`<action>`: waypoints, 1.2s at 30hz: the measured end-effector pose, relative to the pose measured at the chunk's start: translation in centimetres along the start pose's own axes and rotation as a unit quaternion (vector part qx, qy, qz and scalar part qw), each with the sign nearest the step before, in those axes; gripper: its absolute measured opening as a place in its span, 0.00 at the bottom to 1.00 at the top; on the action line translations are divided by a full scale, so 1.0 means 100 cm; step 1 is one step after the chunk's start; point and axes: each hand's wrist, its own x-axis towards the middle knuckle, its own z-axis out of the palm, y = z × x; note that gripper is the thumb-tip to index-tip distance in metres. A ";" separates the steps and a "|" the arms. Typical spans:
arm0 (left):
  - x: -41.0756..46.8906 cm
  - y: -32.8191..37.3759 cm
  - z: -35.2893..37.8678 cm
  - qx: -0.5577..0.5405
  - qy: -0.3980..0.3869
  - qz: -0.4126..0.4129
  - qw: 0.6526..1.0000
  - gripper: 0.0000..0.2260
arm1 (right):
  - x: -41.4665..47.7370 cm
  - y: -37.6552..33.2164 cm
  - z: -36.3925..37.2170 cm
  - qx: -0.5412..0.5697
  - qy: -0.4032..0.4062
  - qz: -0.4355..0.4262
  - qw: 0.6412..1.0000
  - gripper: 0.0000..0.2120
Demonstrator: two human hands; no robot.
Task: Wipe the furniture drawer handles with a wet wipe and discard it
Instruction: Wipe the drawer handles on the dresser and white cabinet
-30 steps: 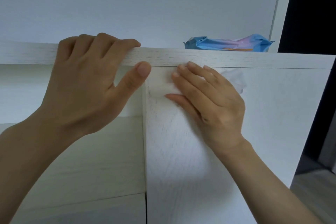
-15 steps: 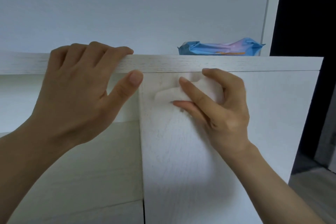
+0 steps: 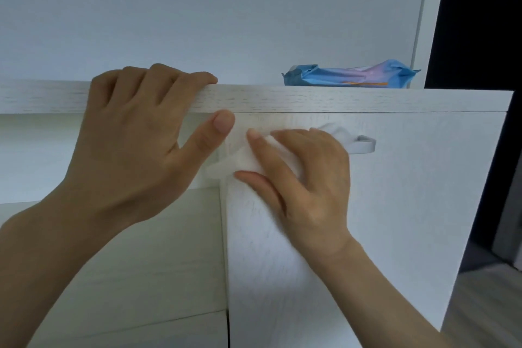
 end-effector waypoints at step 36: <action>-0.002 -0.001 0.000 0.002 -0.007 0.010 1.000 0.34 | -0.004 0.022 -0.011 -0.002 -0.023 -0.009 1.000 0.12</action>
